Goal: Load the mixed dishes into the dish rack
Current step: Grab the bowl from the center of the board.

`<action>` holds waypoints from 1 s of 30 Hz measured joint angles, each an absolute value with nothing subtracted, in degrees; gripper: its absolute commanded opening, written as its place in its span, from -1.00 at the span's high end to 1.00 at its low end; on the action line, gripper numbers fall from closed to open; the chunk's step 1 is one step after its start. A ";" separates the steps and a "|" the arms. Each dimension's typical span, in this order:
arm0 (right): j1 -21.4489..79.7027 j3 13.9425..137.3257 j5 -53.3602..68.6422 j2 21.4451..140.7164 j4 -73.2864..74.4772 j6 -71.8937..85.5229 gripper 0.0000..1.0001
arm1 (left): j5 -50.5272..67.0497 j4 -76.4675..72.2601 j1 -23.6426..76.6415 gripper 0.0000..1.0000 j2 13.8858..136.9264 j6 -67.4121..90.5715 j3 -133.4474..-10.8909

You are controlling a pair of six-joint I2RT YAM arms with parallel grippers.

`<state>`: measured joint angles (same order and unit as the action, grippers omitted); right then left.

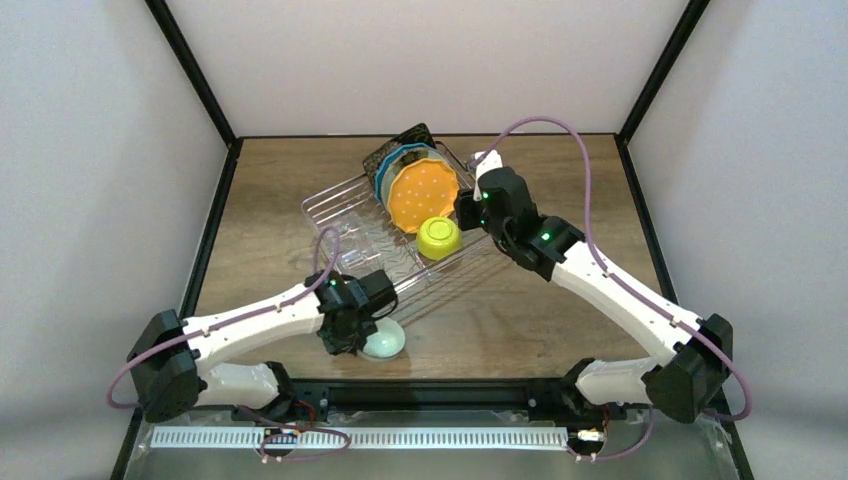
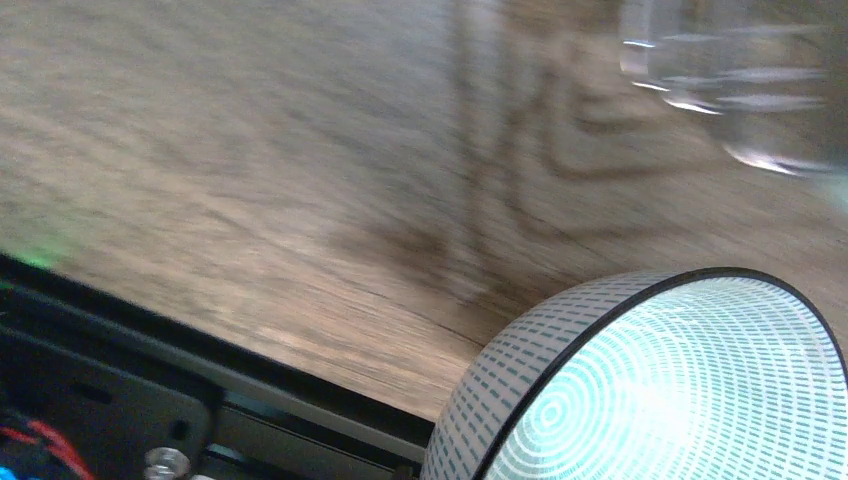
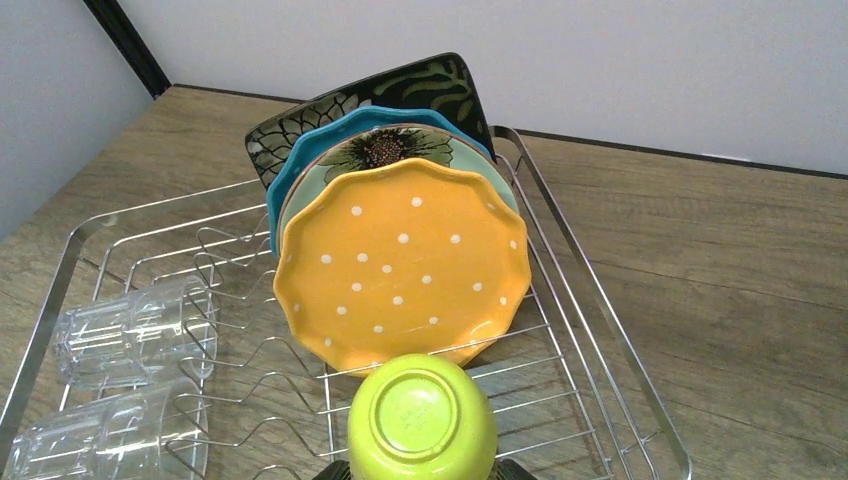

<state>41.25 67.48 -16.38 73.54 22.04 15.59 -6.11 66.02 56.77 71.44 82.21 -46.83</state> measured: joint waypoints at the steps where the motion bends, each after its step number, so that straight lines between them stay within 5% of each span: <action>1: 41.25 67.48 -16.47 73.43 22.04 15.62 -0.67 | -5.32 65.43 56.90 0.94 72.10 81.28 -48.23; 15: 41.25 67.13 -20.38 69.30 22.24 16.14 -0.67 | 8.25 51.79 56.55 0.94 79.59 71.88 -64.45; 30: 41.25 66.74 -27.14 65.69 22.59 16.97 -0.66 | 21.80 15.88 40.69 0.94 77.41 85.49 -54.19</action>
<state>41.25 66.74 -27.14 65.69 22.59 16.97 21.80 15.88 40.69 77.41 85.49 -54.19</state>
